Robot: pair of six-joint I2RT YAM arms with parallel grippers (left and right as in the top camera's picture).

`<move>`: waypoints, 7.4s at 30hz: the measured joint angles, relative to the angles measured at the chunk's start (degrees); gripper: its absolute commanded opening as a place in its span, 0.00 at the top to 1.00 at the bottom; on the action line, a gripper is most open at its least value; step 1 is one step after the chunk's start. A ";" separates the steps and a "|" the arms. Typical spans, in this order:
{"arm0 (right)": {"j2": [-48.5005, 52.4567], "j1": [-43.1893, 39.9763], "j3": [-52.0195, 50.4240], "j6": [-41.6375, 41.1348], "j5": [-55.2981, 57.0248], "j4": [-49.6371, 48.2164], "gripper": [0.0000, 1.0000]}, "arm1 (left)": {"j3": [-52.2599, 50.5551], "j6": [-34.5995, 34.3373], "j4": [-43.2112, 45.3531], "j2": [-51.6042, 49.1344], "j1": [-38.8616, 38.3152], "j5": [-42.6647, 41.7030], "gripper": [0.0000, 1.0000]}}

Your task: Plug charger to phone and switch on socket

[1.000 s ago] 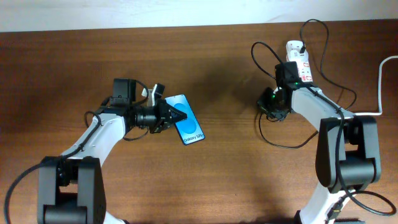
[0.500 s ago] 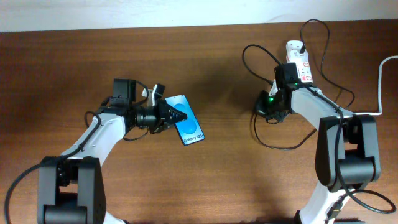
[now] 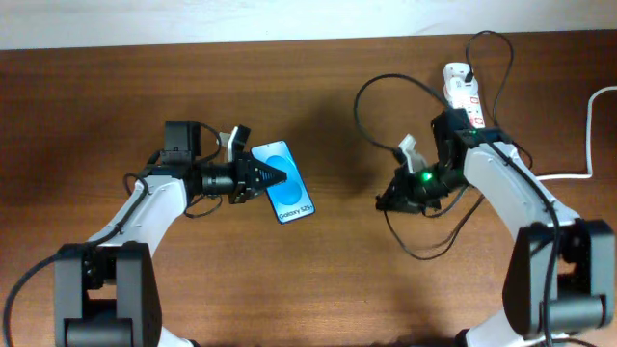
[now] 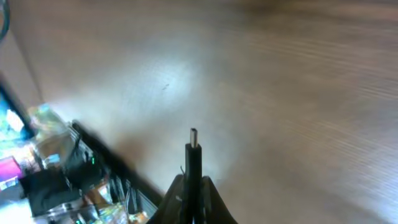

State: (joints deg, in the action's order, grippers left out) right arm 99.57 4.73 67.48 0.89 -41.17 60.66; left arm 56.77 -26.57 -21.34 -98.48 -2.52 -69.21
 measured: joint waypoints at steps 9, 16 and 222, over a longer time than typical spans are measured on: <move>-10.34 6.71 0.00 6.49 -3.76 9.64 0.95 | 0.00 0.02 -0.07 0.00 0.04 -1.66 1.00; -24.24 13.18 0.00 7.76 -9.09 12.63 0.95 | 0.00 0.00 -0.09 0.00 0.04 -2.05 1.00; -24.06 22.53 -30.23 -63.60 -15.67 -79.14 0.96 | -0.20 -29.00 32.17 -0.02 2.93 -18.64 1.00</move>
State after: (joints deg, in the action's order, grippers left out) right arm 75.50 27.27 37.26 -62.72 -56.84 -18.48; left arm 56.58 -55.57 10.83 -98.50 0.40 -87.85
